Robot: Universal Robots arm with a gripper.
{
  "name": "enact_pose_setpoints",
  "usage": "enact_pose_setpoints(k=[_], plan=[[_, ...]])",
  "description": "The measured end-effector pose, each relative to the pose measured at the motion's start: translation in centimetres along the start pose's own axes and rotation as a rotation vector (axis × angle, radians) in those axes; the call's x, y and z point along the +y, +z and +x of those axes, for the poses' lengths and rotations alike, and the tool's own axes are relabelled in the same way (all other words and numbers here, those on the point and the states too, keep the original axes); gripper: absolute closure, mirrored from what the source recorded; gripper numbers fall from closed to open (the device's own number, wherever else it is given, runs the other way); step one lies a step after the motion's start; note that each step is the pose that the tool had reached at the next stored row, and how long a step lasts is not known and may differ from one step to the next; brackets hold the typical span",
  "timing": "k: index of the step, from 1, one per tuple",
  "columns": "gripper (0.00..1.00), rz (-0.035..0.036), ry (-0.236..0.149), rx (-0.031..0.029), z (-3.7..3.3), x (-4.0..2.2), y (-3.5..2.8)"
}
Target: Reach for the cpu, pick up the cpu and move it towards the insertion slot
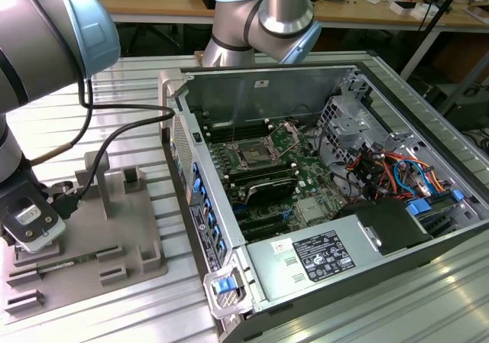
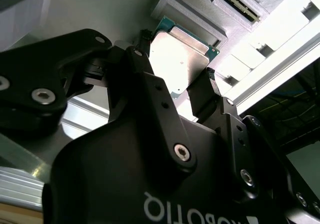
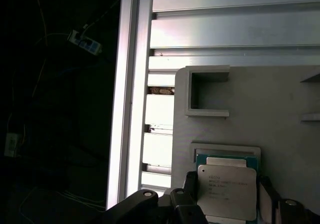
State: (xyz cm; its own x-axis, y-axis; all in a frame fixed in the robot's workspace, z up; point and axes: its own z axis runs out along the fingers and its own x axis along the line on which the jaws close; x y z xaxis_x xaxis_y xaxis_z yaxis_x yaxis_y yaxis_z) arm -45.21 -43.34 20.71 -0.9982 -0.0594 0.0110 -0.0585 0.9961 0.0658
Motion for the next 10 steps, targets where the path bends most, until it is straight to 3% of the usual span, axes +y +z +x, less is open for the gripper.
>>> enact_pose_setpoints(k=[10], plan=[[0.45, 0.0000, 0.000, 0.0000, 0.00, 0.01, -0.13]])
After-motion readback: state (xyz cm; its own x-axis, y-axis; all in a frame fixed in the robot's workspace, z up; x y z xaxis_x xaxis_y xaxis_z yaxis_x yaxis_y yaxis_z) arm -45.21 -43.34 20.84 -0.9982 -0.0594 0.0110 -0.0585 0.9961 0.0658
